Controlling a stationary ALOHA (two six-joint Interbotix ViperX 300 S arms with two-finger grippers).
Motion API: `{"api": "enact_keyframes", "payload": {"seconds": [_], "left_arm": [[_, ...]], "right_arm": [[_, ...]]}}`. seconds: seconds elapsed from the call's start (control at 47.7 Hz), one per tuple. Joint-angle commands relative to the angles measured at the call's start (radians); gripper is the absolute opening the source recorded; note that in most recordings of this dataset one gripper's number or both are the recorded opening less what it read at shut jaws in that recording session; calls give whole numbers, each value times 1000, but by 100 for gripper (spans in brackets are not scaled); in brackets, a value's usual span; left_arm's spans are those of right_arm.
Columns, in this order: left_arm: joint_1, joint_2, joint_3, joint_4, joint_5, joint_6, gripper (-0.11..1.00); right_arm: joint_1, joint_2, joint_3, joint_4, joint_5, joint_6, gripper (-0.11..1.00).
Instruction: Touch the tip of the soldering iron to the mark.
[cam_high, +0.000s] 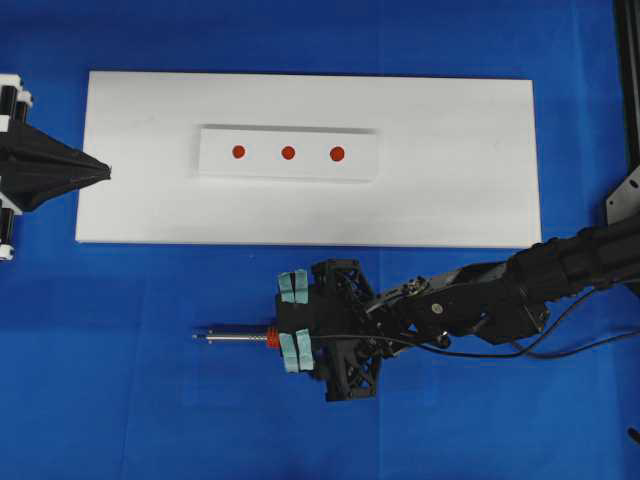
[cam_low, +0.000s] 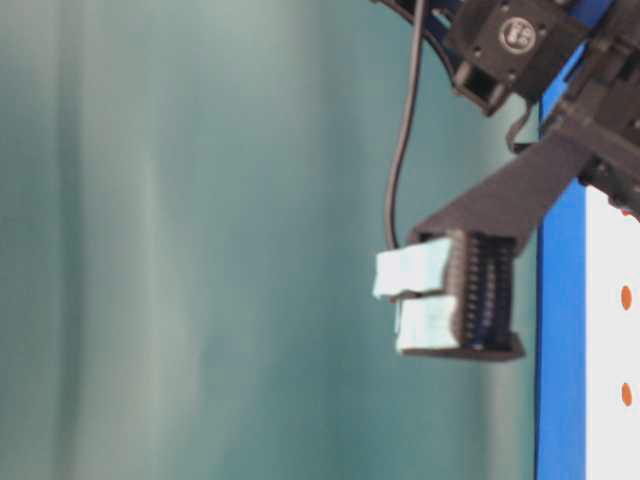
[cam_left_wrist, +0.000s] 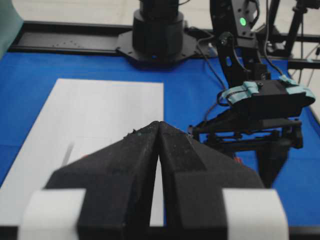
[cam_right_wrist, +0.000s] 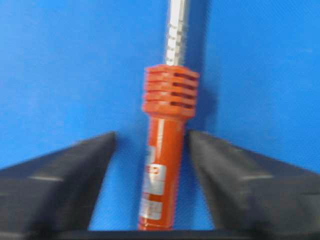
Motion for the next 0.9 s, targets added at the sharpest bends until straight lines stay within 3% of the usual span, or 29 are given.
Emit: {"api": "enact_keyframes", "payload": {"seconds": [0.0, 0.063, 0.126, 0.21, 0.671, 0.88], "left_arm": [[-2, 5, -9, 0, -3, -2, 0], [-2, 5, -9, 0, -3, 0, 0], [-2, 3, -9, 2, -3, 0, 0], [-2, 5, -9, 0, -3, 0, 0], [-2, 5, -9, 0, -2, 0, 0], [-2, 5, -9, 0, -3, 0, 0]], "right_arm": [[-3, -17, -18, 2, 17, -2, 68], [-3, -21, -23, 2, 40, -2, 86], [-3, -32, -28, 2, 67, -2, 94], [-2, -57, -32, 2, 101, -3, 90], [17, -282, -20, -14, 261, -14, 92], [-32, -291, -14, -74, 282, -15, 92]]}}
